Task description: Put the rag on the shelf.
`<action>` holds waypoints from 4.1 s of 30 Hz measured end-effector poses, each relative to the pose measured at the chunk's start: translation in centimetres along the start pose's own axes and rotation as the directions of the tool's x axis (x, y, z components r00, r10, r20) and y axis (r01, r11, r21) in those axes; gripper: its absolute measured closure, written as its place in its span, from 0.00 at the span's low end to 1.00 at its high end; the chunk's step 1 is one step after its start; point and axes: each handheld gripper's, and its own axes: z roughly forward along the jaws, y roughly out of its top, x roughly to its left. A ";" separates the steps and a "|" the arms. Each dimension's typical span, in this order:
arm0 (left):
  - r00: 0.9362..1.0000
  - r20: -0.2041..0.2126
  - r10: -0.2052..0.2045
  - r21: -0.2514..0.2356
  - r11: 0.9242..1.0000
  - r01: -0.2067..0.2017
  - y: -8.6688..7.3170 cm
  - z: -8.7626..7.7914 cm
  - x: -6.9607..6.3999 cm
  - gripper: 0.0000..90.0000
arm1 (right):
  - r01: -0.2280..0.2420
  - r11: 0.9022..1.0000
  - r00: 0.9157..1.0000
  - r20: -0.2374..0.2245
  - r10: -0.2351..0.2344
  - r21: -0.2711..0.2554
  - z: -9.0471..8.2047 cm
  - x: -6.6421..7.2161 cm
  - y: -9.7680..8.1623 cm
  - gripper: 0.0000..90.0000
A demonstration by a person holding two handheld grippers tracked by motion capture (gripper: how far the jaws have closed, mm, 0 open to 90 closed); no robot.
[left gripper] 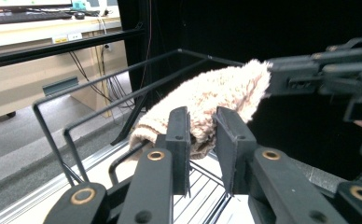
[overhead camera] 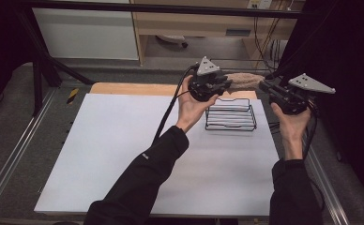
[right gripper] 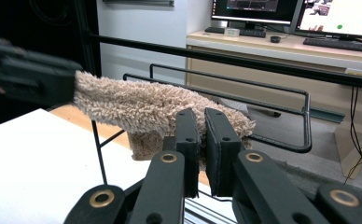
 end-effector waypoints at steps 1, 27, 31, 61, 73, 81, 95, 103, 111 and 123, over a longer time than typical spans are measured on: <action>1.000 0.003 -0.011 -0.005 1.000 0.011 0.3 -0.2 0.1 0.83 | 0.000 1.000 1.000 -0.001 0.000 0.001 0.0 0.0 -0.1 0.94; 0.998 0.055 -0.039 0.156 0.987 0.030 -0.3 1.9 0.4 1.00 | -0.006 1.000 0.999 -0.053 0.008 0.024 -0.7 0.1 -0.3 0.83; 0.998 0.053 -0.036 0.164 0.986 0.027 -0.7 2.1 0.4 1.00 | -0.001 1.000 0.998 -0.062 0.002 0.012 -1.2 0.2 0.3 0.79; 0.999 0.033 0.018 0.171 0.985 -0.023 -2.2 2.6 0.7 0.98 | -0.041 0.993 0.999 -0.024 0.044 0.112 1.7 0.3 -2.2 0.96; 0.999 0.035 0.018 0.159 0.987 -0.023 -1.3 -0.5 0.4 0.82 | -0.041 0.995 0.998 -0.052 0.046 0.092 0.2 1.0 -0.6 0.78; 0.999 0.034 0.010 0.176 0.984 -0.016 -2.8 -2.8 0.9 0.65 | -0.057 0.990 0.995 -0.072 0.066 0.126 -0.3 2.0 -0.4 0.53; 0.999 -0.038 -0.019 0.241 0.970 0.027 -9.2 -9.4 3.0 0.32 | -0.067 0.978 0.991 -0.099 0.088 0.198 -0.9 4.7 -2.6 0.16; 0.993 -0.115 -0.032 0.271 0.961 0.063 -13.7 -14.0 4.6 0.18 | -0.091 0.966 0.981 -0.144 0.128 0.240 -0.1 6.1 -4.9 0.05; 0.983 -0.174 -0.052 0.302 0.948 0.104 -17.4 -18.7 6.2 0.11 | -0.070 0.958 0.979 -0.166 0.121 0.279 0.2 7.7 -6.5 0.01; 0.965 -0.242 -0.102 0.297 0.939 0.174 -22.5 -24.1 7.6 0.05 | -0.098 0.939 0.966 -0.194 0.168 0.329 -0.2 8.2 -10.6 0.00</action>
